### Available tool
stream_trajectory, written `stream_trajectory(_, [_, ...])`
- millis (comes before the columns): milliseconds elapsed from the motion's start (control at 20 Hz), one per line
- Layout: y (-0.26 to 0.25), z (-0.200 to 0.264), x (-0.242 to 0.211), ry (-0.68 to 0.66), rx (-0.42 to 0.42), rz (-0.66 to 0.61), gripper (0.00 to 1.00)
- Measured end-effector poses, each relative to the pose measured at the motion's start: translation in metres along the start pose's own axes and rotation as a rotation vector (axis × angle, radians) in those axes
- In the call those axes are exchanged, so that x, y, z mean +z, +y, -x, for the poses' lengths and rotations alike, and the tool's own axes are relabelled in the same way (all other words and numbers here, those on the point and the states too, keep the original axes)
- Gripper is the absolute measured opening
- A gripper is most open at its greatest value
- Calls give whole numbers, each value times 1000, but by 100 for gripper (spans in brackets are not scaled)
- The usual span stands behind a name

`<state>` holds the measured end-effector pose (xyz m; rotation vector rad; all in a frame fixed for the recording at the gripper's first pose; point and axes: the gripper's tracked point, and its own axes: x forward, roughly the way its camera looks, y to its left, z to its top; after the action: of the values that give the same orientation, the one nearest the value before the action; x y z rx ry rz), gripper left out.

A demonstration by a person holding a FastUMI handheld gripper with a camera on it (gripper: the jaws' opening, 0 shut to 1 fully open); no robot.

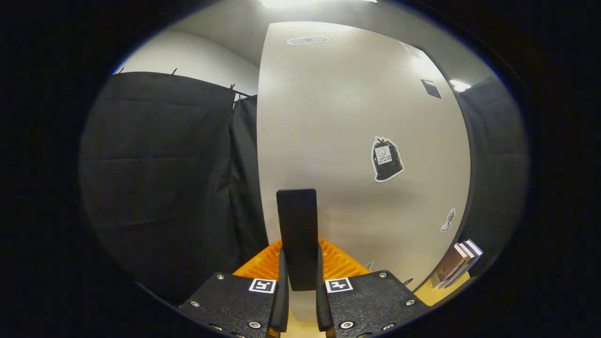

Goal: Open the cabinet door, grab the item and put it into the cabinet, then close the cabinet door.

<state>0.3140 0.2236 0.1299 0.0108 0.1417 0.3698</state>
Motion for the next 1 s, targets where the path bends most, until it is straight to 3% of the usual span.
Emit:
stream_trajectory(300, [-1,24,1,36,43,-7,24])
stream_trajectory(1000, [-22,72,3,52,36,-30,24])
